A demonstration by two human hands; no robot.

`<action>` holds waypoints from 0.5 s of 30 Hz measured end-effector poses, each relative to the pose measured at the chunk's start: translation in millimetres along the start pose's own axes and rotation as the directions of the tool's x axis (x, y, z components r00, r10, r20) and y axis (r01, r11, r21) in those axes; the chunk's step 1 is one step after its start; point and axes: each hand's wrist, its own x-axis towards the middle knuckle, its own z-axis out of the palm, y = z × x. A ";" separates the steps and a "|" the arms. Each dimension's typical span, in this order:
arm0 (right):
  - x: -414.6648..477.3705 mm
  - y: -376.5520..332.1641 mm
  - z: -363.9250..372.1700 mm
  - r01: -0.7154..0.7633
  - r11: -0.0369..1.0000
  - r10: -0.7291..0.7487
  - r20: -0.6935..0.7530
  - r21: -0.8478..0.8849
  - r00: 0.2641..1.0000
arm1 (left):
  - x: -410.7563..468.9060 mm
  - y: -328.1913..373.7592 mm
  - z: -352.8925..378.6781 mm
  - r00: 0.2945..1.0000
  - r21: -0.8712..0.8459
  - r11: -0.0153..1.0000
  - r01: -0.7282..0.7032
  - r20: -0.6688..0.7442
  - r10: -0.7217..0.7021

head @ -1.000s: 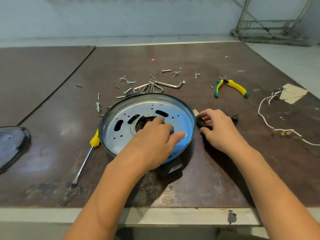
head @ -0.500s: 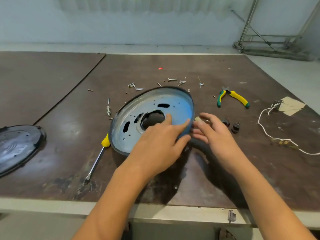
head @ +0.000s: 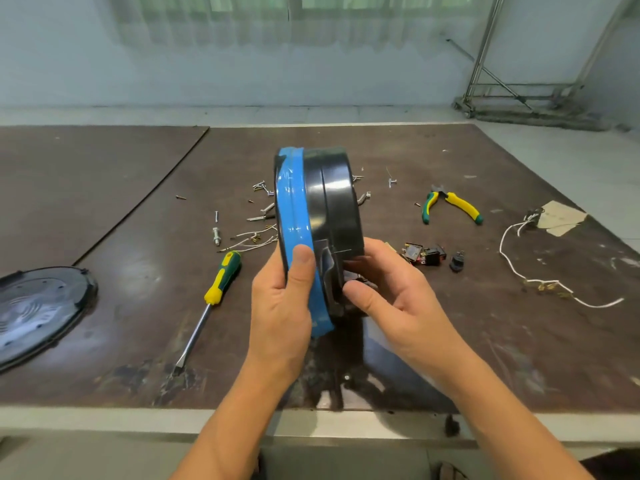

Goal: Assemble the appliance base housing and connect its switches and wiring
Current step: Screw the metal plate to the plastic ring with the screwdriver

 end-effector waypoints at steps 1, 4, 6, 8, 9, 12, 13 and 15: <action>-0.5 -0.5 2.7 0.004 1.000 -0.004 -0.012 -0.003 1.000 | -0.1 2.9 -0.7 1.000 -0.039 0.999 0.027 0.005 -0.027; 1.8 -3.5 7.1 0.018 0.999 -0.018 0.009 -0.051 1.000 | 7.2 15.9 -11.1 1.000 -0.082 0.997 -0.009 -0.003 0.009; 4.7 -6.6 9.7 0.051 0.985 -0.045 0.039 -0.167 0.998 | 12.8 24.0 -26.7 1.000 -0.103 0.995 -0.013 -0.005 0.013; 6.0 -8.8 15.8 0.123 0.940 -0.102 0.081 -0.319 0.991 | 16.2 30.1 -45.6 0.996 -0.104 0.994 -0.025 0.079 0.034; 5.0 -8.4 19.8 0.167 0.904 -0.133 0.113 -0.395 0.985 | 16.7 32.3 -54.7 0.994 -0.083 0.996 -0.020 0.101 0.029; 2.6 -5.3 26.3 0.163 0.810 -0.072 0.180 -0.563 0.981 | 19.2 28.0 -77.0 0.994 0.036 0.995 0.090 0.059 -0.092; 2.4 -4.5 25.1 0.144 0.771 -0.034 0.186 -0.621 0.982 | 19.7 23.6 -83.1 0.986 0.071 0.985 0.154 0.045 -0.158; 3.3 -4.4 21.7 0.135 0.688 0.011 0.197 -0.713 0.980 | 22.7 12.8 -93.3 0.962 0.120 0.956 0.267 0.027 -0.272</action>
